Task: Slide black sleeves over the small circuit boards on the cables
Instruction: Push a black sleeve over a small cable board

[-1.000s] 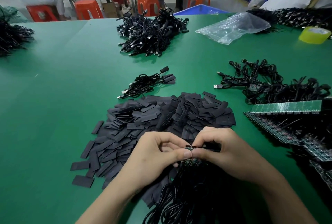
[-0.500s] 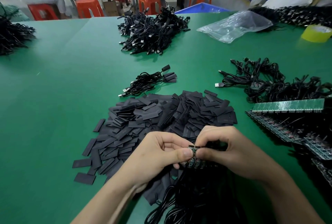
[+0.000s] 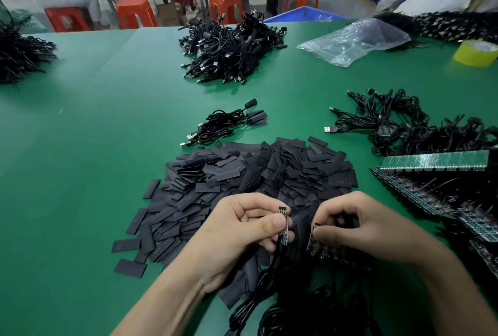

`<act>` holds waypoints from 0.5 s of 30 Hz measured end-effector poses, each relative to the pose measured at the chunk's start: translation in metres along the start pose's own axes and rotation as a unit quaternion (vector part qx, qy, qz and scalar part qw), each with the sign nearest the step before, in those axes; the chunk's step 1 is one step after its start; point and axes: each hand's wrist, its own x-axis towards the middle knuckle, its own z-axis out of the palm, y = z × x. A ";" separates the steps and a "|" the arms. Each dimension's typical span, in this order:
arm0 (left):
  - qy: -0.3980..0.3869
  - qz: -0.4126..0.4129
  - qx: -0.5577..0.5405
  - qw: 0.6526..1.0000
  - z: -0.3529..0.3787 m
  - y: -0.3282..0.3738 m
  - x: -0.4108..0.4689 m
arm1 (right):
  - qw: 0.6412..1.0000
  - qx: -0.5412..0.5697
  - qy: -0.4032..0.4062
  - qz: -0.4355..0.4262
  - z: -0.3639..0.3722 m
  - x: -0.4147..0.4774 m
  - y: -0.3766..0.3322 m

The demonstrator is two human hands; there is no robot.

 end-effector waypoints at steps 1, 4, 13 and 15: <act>-0.003 0.008 -0.013 1.000 0.001 0.001 0.000 | 1.000 -0.012 0.012 -0.001 -0.001 -0.001 0.000; 0.002 0.040 -0.044 0.998 0.006 0.008 0.001 | 0.995 -0.029 0.080 -0.062 0.000 0.000 -0.004; 0.118 0.170 0.124 0.971 0.009 0.028 0.019 | 0.964 0.220 0.119 -0.087 0.053 0.020 -0.024; 0.109 0.195 0.220 0.949 -0.001 0.029 0.022 | 0.954 0.253 0.146 -0.071 0.053 0.021 -0.024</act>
